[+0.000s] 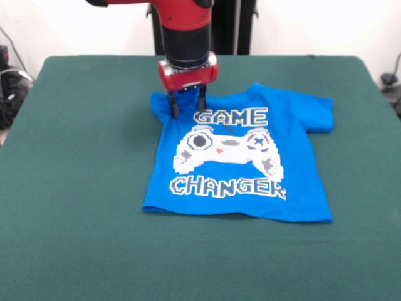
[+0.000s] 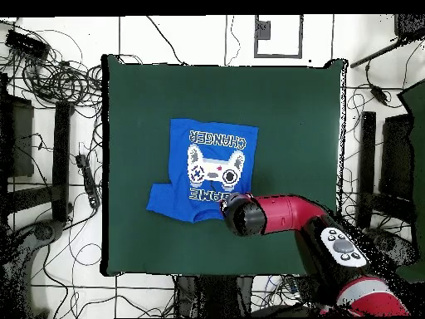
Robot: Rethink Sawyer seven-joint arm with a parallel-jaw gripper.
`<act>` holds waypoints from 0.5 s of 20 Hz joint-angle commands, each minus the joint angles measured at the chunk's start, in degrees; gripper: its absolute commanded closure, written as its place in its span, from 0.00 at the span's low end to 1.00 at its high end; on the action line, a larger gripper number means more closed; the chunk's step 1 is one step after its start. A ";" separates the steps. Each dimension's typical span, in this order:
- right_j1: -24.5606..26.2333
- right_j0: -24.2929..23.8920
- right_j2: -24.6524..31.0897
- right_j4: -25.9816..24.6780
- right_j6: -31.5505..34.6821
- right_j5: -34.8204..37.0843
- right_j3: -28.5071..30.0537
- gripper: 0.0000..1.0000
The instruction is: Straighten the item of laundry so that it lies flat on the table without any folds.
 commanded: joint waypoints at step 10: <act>-0.73 -5.70 4.04 1.20 1.32 1.45 1.22 0.00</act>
